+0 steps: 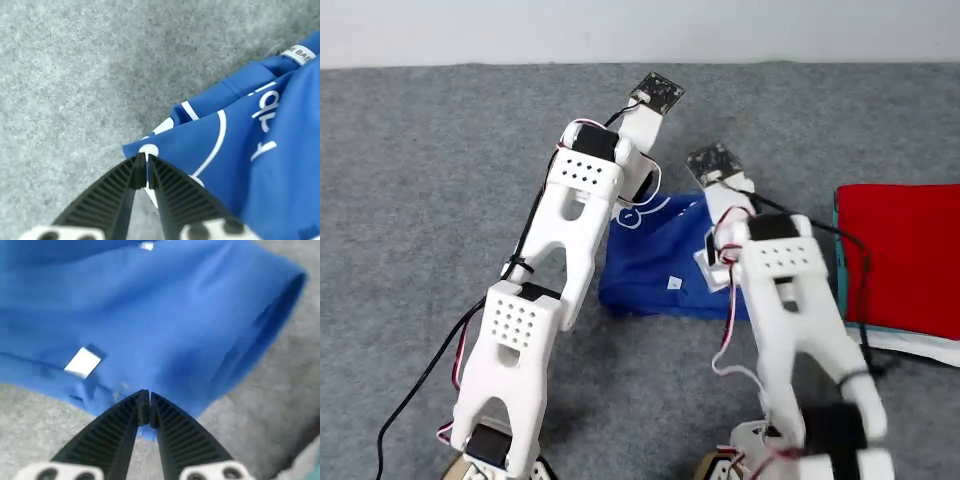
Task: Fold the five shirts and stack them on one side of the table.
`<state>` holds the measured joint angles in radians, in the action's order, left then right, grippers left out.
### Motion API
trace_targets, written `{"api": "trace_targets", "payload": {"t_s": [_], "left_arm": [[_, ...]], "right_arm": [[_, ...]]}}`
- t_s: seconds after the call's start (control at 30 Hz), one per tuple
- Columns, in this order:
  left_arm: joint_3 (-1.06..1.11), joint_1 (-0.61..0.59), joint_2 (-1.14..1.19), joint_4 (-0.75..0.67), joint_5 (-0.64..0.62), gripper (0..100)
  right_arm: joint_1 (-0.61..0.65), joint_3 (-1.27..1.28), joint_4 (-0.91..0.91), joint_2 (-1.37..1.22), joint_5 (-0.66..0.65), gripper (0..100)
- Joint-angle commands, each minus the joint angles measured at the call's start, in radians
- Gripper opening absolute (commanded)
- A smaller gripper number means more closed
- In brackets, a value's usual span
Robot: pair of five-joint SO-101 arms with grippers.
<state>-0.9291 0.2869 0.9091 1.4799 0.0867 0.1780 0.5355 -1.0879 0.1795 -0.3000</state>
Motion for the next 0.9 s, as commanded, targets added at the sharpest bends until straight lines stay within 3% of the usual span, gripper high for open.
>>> {"api": "trace_targets", "payload": {"t_s": [0.0,0.5,0.87], "left_arm": [[-0.022,-0.008,0.006,-0.031,0.0,1],[-0.031,-0.091,0.109,-0.011,0.058,1],[-0.446,-0.021,0.117,0.199,0.064,1]], "right_arm": [[-0.002,-0.006,0.05,-0.117,0.006,0.9],[-0.183,-0.006,-0.16,-0.174,-0.133,0.9],[-0.116,-0.006,-0.127,0.145,-0.132,0.9]]}}
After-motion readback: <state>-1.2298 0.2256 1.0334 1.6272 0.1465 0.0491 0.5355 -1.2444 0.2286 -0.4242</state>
